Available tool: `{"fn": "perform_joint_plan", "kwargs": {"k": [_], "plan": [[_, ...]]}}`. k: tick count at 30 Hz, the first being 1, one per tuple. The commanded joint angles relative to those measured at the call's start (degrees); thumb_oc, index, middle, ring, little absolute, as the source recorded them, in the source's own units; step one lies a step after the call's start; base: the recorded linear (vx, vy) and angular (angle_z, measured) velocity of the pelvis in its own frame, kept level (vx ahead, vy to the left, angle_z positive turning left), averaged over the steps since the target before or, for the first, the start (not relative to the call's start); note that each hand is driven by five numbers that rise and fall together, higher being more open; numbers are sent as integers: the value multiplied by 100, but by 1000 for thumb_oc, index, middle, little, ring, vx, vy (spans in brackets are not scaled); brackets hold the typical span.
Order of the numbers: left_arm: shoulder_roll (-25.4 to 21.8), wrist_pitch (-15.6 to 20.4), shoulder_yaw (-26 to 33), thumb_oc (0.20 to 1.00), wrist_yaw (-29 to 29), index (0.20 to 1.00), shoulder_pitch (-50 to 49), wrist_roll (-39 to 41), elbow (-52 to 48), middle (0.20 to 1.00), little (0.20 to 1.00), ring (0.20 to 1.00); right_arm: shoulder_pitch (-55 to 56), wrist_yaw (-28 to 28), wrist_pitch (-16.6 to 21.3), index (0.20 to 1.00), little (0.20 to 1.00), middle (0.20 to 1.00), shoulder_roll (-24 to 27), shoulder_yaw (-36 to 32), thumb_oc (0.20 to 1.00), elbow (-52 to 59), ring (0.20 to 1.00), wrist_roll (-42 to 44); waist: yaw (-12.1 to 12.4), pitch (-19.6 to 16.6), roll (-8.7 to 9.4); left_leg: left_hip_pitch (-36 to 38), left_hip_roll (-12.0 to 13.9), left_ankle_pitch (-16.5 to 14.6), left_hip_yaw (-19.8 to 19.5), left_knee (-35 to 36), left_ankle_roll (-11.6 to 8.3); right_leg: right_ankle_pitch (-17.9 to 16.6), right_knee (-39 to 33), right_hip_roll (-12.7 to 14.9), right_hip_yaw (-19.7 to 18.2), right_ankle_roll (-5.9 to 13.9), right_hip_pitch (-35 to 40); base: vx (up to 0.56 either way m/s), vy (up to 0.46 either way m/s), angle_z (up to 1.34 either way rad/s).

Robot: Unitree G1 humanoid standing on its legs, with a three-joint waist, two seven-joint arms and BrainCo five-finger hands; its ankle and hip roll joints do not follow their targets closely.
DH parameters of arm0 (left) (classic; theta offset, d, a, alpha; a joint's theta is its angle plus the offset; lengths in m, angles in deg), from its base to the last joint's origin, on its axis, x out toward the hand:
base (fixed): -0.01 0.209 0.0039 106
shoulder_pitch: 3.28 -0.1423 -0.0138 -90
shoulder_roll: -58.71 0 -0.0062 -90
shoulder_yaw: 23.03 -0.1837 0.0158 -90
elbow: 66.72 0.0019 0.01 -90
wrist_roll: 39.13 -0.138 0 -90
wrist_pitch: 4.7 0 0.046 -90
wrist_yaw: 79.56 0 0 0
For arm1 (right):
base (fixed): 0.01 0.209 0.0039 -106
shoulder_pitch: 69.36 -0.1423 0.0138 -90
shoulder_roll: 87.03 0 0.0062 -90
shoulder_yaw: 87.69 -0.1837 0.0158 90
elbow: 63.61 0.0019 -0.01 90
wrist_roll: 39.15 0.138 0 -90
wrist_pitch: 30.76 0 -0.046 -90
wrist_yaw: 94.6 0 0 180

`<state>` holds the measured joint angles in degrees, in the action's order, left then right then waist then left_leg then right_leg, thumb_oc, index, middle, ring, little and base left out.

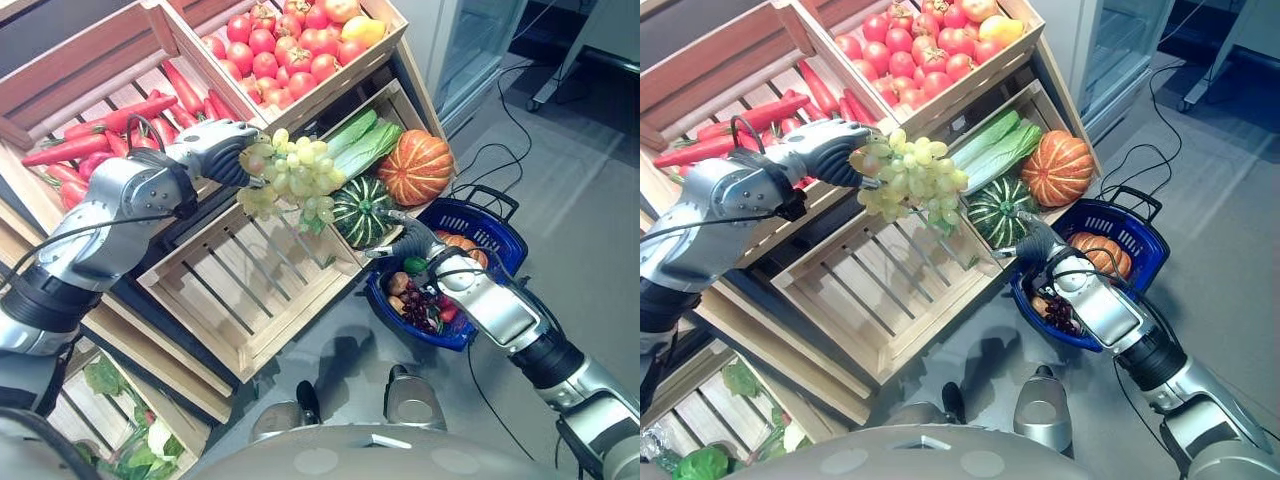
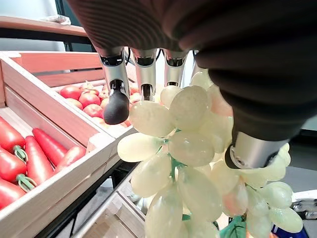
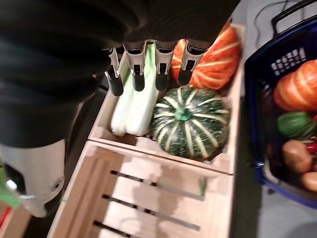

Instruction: Pick up fruits and vegetables into the basket

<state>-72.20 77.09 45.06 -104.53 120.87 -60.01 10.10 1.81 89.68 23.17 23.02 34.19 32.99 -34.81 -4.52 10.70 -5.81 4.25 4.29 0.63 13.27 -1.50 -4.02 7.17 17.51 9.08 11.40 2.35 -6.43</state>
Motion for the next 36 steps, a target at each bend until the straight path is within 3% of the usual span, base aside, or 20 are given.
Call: {"fn": "perform_joint_plan", "kwargs": {"k": [1, 5, 8, 11, 18, 26, 36], "plan": [[-252, 166, 368, 200, 234, 200, 647, 231, -149, 200, 200, 200, -510, 388, 524, 1000, 1000, 1000, -400, 151, 1000, -102, 1000, 160, 0, 87, 157, 87, 113, -422, -43, -429, 71, -375, -802, 249, -277, 565, 728, 0, 0, 0], [29, 235, 77, 200, 83, 200, 934, 182, -35, 200, 200, 200, -679, 1186, 927, 1000, 1000, 1000, -932, 268, 1000, -646, 1000, 608, 59, 45, 114, 119, 96, -409, -88, -386, 53, -383, -861, 252, -241, 556, 801, 0, 0, 0], [203, 150, -148, 200, 25, 200, 1178, 41, 38, 200, 200, 200, -785, 1394, 1272, 1000, 1000, 1000, -1216, 235, 1000, -715, 1000, 1010, 58, 26, 78, 137, 83, -407, -110, -361, 42, -386, -890, 249, -238, 564, 830, 0, 0, 0], [305, 32, -280, 200, -11, 200, 1330, 47, 72, 200, 200, 200, -893, 1206, 1487, 1000, 1000, 1000, -1342, 262, 1000, -595, 1000, 1240, 58, 11, 57, 148, 73, -403, -116, -353, 37, -390, -903, 252, -233, 571, 844, 0, 0, 0], [477, 142, -228, 200, 81, 200, 1387, 414, 63, 200, 200, 200, -1055, 564, 2077, 1000, 1000, 1000, -1481, 366, 1000, -220, 1000, 1327, 148, -81, 69, 165, 90, -381, -132, -352, 19, -390, -943, 277, -171, 569, 918, 6, -3, 1], [550, 265, -23, 200, -16, 200, 1167, 537, 49, 200, 200, 200, -1038, 254, 2310, 1000, 1000, 1000, -1409, 282, 1000, 367, 1000, 1312, 180, -130, 107, 201, 114, -369, -144, -335, 17, -392, -979, 276, -143, 566, 972, 12, -5, 7], [622, 328, 117, 200, 33, 200, 963, 539, -80, 200, 200, 200, -1080, 591, 2132, 1000, 1000, 1000, -1430, 214, 1000, 407, 1000, 1528, 204, -113, 152, 223, 120, -362, -135, -327, 32, -405, -992, 271, -124, 545, 984, 0, 0, 0]]}}
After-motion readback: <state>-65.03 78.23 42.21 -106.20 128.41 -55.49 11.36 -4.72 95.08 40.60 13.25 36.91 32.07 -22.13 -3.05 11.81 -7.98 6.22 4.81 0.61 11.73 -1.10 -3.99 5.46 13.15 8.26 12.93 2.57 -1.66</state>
